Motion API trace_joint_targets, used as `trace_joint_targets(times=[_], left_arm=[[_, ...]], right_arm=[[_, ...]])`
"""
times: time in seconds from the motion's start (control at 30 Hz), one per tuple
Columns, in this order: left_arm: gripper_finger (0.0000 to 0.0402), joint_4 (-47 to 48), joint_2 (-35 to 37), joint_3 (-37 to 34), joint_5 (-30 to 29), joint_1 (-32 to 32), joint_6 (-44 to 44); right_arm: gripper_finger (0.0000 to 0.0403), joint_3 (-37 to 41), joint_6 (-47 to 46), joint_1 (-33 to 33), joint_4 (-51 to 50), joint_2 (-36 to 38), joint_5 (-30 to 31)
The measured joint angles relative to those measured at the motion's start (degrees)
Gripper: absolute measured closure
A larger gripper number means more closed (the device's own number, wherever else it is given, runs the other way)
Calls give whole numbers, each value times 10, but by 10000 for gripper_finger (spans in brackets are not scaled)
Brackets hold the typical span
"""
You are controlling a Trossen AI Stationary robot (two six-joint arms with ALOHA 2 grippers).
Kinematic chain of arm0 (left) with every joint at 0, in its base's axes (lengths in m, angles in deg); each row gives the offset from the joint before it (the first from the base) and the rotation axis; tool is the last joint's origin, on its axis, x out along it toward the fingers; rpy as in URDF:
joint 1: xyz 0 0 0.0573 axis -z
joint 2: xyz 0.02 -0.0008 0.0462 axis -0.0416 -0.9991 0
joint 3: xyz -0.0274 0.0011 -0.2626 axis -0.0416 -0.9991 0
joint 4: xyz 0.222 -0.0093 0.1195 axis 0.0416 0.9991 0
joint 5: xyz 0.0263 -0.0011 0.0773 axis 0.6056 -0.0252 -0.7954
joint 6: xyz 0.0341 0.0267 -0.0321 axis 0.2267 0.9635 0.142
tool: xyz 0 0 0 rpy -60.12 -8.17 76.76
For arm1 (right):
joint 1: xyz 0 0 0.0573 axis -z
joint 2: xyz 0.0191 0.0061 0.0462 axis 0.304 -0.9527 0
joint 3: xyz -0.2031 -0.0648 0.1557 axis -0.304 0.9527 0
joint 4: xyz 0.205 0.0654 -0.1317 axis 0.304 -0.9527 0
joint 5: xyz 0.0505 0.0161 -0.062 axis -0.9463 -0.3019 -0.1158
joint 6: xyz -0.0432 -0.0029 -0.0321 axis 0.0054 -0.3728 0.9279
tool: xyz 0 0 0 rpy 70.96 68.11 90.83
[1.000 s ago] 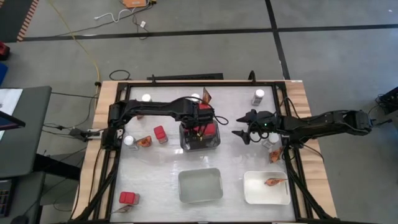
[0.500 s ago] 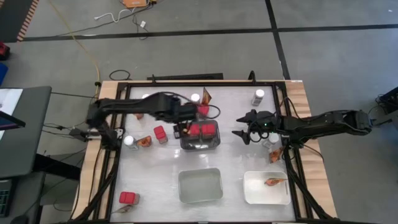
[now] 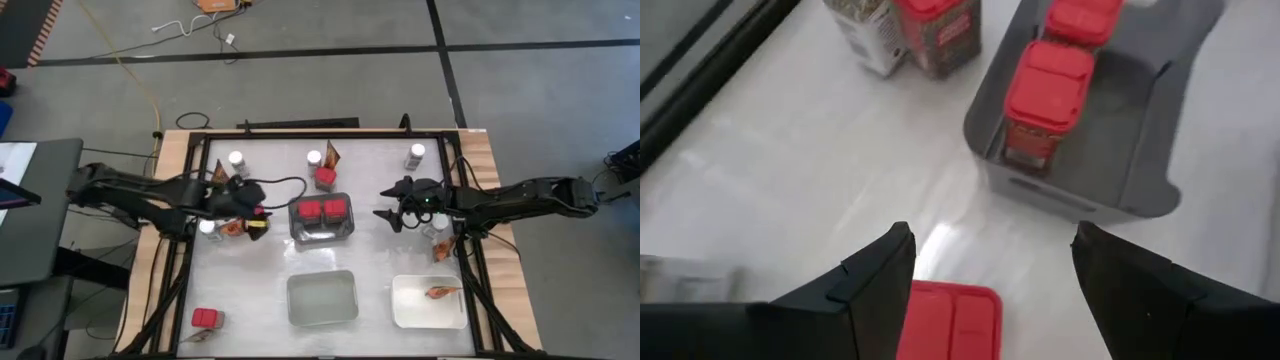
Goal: Sort spices by type
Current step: Put the white seasoning bottle into the gray bin
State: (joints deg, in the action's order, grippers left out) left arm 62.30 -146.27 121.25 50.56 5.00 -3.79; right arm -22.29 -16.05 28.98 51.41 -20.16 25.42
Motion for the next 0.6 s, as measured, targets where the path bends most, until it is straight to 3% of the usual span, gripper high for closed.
trace_joint_targets(times=[0.3,0.4,0.6], left_arm=[[144,-215,121,-165,-9,1,113],[144,-224,130,-188,-11,1,151],[144,-221,130,-206,-27,0,290]], right_arm=[[17,0,0,0,15,0,0],[17,-5,-16,0,39,0,2],[17,-72,-25,0,1,0,62]])
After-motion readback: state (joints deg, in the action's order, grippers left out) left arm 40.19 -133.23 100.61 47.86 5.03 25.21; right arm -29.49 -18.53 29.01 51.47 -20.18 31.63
